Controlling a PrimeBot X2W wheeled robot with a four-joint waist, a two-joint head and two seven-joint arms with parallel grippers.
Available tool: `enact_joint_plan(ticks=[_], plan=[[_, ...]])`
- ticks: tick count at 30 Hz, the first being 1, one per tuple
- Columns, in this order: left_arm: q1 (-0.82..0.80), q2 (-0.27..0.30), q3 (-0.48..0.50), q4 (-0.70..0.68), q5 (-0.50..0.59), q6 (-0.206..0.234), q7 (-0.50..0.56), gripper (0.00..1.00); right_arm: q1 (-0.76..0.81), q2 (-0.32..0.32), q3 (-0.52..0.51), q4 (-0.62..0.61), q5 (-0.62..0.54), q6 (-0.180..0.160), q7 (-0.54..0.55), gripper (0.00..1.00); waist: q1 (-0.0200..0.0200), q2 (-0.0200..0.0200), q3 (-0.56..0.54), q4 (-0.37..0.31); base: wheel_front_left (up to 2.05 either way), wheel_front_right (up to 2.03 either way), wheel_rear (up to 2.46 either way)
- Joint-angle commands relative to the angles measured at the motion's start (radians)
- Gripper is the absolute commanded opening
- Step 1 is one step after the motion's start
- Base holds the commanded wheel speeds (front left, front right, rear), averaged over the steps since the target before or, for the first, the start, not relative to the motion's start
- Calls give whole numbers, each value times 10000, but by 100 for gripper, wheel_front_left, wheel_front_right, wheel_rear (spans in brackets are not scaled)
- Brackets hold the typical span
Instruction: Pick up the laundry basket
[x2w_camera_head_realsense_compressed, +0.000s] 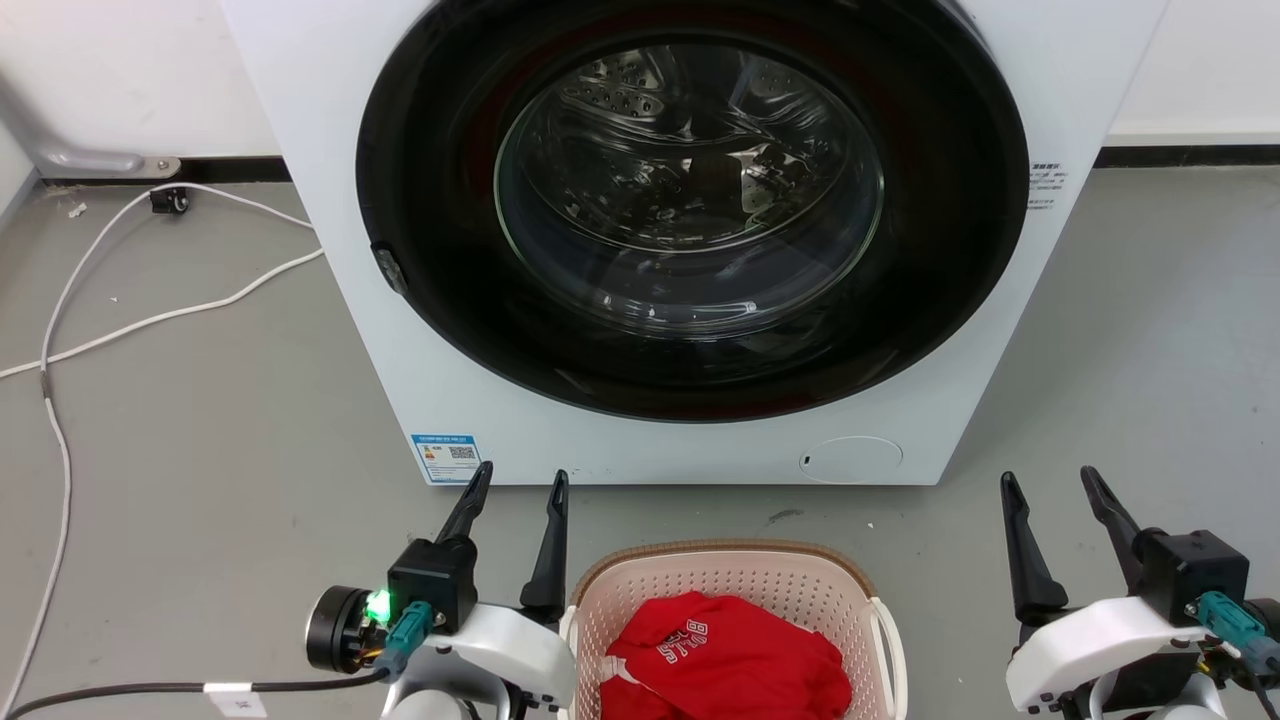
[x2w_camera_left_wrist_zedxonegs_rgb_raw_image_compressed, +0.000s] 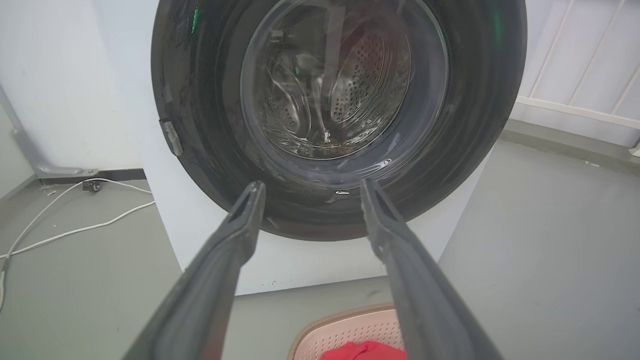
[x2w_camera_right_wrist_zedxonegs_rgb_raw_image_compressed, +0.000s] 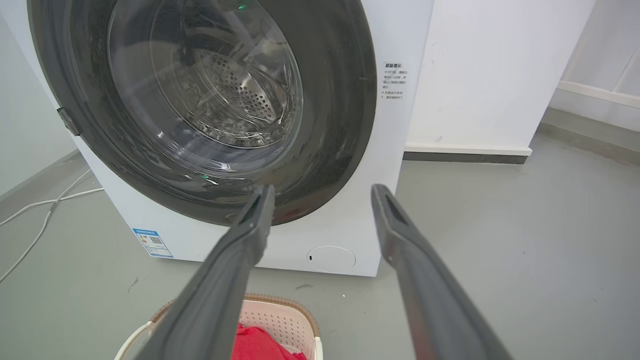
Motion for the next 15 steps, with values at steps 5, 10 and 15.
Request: enact_joint_plan(ticks=[5, 10, 15], plan=[[-142, 5, -74, 73, 115, 80, -81, 100, 112, 26, -8, 5, -38, -3, -107, 100, -1, 0, 16, 17, 0, 0, 0], [-155, 5, -80, 141, 33, 89, -80, 100, 102, 26, -12, 33, 44, -3, -117, 100, -1, 0, 10, 29, 0, 0, 0], [-150, 5, -77, 163, -26, 118, -78, 100, 97, 26, 3, 35, 70, -3, -128, 100, -1, 0, 25, 20, 0, 0, 0]])
